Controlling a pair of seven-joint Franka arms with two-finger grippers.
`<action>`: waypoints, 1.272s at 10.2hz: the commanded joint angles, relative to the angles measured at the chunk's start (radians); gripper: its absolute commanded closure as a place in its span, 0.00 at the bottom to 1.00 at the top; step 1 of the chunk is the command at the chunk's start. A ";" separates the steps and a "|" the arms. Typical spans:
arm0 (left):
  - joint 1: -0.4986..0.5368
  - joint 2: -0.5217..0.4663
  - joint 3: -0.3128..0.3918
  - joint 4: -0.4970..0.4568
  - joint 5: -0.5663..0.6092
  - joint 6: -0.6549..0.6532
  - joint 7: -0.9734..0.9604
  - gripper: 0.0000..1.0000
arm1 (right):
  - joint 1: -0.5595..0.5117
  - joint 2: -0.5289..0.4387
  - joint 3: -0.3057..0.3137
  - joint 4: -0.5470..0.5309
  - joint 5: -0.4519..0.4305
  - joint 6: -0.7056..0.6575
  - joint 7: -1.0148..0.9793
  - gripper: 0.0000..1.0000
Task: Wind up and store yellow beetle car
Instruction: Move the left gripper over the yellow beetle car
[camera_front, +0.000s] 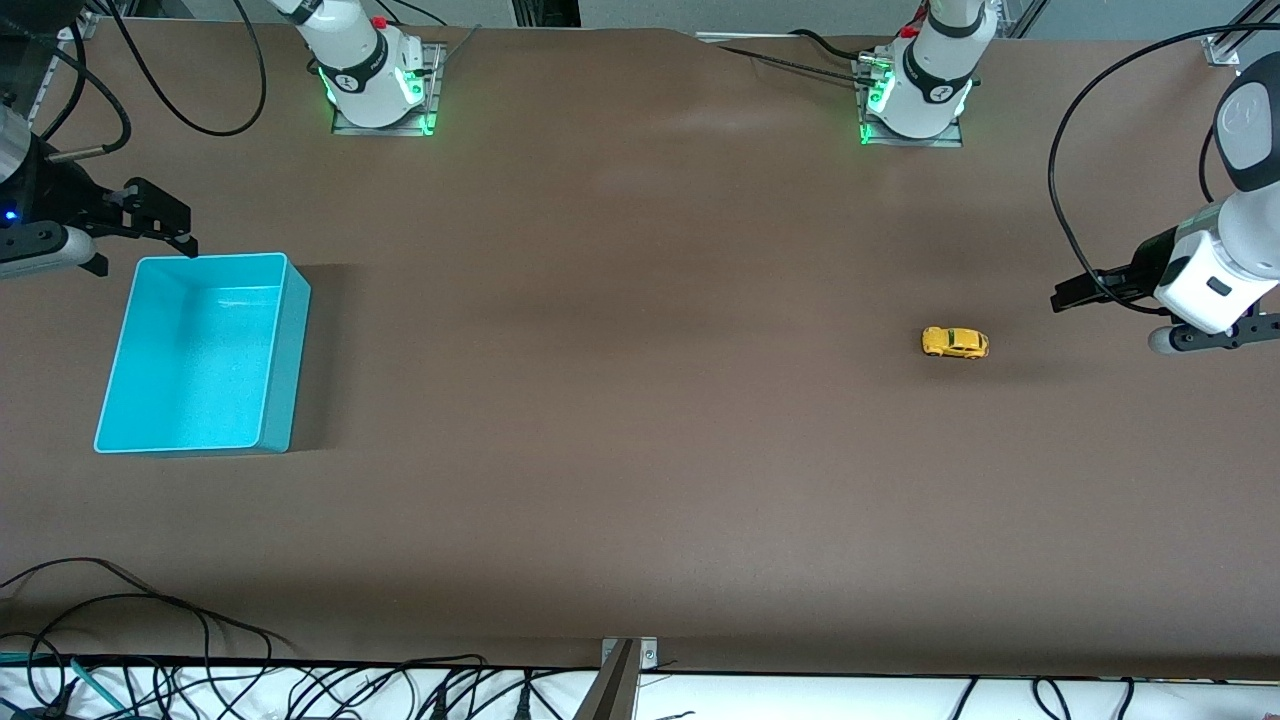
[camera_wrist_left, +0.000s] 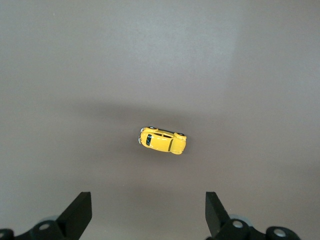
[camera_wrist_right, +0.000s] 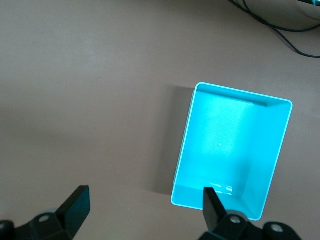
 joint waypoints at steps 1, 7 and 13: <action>0.011 0.032 0.003 -0.003 -0.024 -0.003 -0.081 0.00 | 0.002 0.008 -0.001 0.019 -0.015 -0.002 -0.011 0.00; 0.020 0.091 0.003 -0.019 -0.017 -0.001 -0.395 0.00 | 0.002 0.009 0.000 0.018 -0.015 -0.007 -0.013 0.00; 0.034 0.039 -0.001 -0.010 -0.016 -0.047 0.034 0.04 | 0.002 0.009 -0.001 0.015 -0.015 -0.005 -0.013 0.00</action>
